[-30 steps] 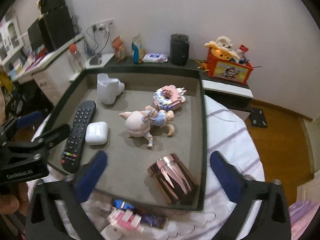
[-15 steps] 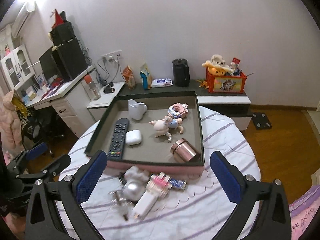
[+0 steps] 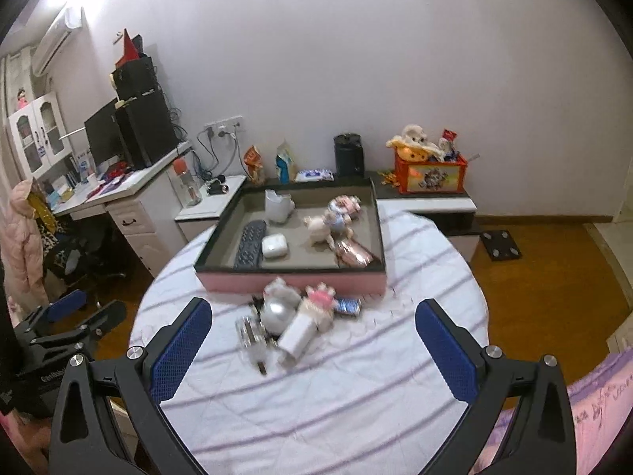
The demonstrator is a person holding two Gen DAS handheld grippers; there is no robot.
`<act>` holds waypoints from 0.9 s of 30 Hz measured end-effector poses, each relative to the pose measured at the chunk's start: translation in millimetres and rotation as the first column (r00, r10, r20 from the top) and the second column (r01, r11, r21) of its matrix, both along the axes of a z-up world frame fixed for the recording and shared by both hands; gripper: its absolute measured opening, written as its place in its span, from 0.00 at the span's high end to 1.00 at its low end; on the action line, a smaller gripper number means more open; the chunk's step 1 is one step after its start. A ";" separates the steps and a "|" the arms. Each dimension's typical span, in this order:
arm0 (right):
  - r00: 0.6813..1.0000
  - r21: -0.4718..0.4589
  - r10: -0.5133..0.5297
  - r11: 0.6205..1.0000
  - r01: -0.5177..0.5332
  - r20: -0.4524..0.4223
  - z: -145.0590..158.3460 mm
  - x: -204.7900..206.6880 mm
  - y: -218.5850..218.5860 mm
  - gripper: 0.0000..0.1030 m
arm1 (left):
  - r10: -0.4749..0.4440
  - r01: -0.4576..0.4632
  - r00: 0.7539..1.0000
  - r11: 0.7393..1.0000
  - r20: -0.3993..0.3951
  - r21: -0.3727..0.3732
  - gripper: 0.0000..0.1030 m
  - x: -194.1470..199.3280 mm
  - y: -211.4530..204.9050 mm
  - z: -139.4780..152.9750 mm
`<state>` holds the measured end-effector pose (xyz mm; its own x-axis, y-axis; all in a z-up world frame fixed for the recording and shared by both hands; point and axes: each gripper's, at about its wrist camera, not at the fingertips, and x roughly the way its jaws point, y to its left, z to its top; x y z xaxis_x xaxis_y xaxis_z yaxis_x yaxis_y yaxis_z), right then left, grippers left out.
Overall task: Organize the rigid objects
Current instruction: 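Withdraw both grippers from the tray back toward the remaining items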
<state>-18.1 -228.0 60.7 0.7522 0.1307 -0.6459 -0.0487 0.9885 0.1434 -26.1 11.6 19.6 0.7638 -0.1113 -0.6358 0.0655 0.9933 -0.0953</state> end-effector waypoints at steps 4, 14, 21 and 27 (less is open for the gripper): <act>0.998 0.010 -0.026 1.000 0.027 -0.052 -20.8 -10.3 -8.4 0.00 | -0.017 0.017 0.999 1.000 -0.050 0.001 0.00 -6.0 -7.0 -15.2; 0.996 0.014 -0.060 0.998 0.061 -0.060 -24.6 -20.6 -22.1 0.00 | -0.030 0.031 0.999 0.999 -0.035 0.014 0.00 -15.4 -15.3 -11.1; 0.997 0.010 -0.044 0.999 0.045 -0.061 -25.1 -21.2 -15.4 0.00 | -0.031 0.032 0.999 0.999 -0.033 0.016 0.00 -17.3 -15.8 -10.9; 0.997 0.008 -0.043 0.999 0.043 -0.063 -25.1 -20.9 -13.8 0.00 | -0.032 0.032 0.999 0.999 -0.034 0.016 0.00 -17.2 -15.9 -11.0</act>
<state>-39.0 -241.8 35.6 0.7153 0.1053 -0.6908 0.0032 0.9881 0.1539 -43.2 -4.3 8.6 0.7381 -0.1242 -0.6631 0.0941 0.9923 -0.0811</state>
